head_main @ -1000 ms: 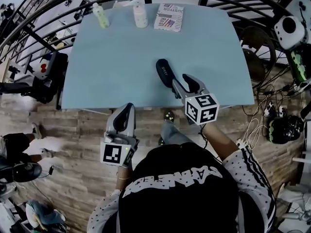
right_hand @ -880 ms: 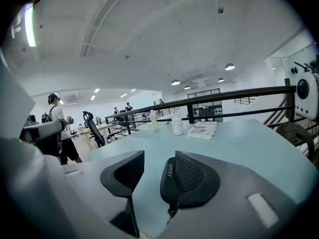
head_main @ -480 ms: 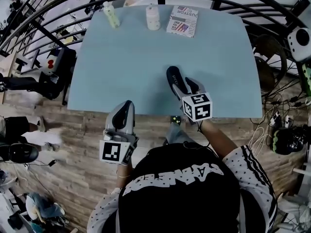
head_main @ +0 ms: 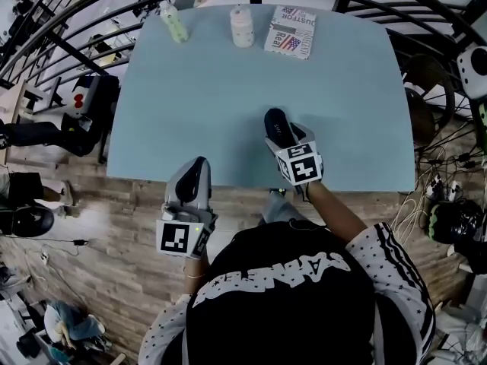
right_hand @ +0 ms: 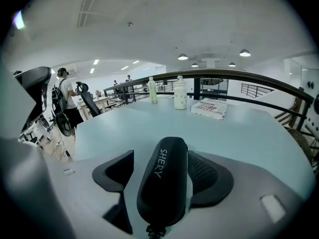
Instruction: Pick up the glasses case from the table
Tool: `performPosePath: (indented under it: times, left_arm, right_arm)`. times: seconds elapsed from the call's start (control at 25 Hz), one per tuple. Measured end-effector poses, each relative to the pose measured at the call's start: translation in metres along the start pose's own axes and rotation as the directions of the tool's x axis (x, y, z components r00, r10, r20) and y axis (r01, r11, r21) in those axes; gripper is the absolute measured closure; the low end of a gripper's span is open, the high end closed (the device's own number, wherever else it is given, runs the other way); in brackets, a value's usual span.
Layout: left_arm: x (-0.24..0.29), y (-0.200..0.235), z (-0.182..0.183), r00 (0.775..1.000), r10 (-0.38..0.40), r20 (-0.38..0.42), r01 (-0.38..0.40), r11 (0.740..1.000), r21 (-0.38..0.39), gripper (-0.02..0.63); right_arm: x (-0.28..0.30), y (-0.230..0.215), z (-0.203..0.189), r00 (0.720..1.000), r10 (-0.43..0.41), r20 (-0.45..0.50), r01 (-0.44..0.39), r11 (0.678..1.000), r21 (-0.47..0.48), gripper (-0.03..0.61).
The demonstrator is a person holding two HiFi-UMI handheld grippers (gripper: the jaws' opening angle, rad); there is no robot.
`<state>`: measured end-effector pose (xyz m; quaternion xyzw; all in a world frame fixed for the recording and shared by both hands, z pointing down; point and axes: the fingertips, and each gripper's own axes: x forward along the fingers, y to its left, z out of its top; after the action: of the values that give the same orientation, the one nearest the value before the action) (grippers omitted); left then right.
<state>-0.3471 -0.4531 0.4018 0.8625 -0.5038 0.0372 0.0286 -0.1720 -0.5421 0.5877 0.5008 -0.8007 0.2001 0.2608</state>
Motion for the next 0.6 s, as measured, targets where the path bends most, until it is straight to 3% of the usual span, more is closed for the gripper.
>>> performPosePath:
  times: [0.6]
  left_arm:
    - [0.0,0.018,-0.009,0.998,0.054,-0.025,-0.055,0.998,-0.015,0.614]
  right_arm:
    - [0.042,-0.012,-0.024,0.991,-0.05,-0.123,0.053,0.998,0.019,0.204]
